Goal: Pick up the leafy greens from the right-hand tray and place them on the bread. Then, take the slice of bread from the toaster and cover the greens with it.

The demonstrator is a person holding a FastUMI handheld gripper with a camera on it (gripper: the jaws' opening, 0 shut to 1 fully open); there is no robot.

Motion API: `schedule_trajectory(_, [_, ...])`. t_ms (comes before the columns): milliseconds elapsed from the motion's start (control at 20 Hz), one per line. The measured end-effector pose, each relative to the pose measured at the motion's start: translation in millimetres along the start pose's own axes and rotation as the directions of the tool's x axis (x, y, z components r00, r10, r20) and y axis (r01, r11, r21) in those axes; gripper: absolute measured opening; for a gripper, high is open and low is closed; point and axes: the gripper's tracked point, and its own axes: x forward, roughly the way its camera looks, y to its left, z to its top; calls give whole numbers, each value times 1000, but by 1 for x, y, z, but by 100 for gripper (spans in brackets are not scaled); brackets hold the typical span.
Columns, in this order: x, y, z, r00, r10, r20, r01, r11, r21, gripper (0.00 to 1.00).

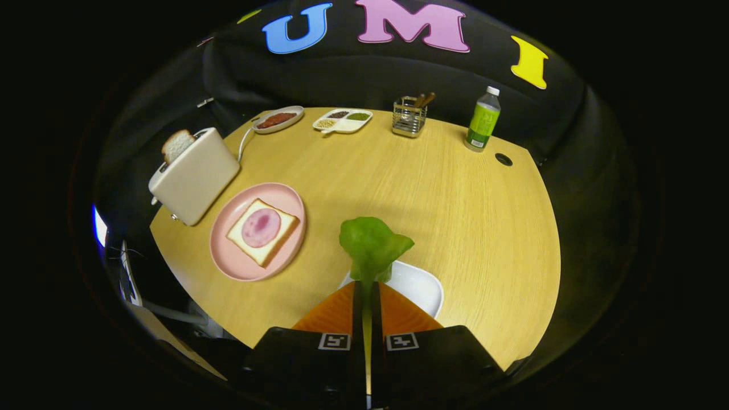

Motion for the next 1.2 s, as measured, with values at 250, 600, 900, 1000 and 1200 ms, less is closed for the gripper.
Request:
schedule_trajectory(250, [-2,79,44,994,103,43,-101,994,-37,8])
schedule_trajectory(600, [32,163,69,981,196,1,-196,978,-66,8])
schedule_trajectory(900, [62,166,79,992,122,-5,-122,988,-93,72])
schedule_trajectory(1000, [63,166,82,993,114,-5,-114,990,-83,97])
schedule_trajectory(1200, [54,170,89,992,130,6,-129,990,-56,99])
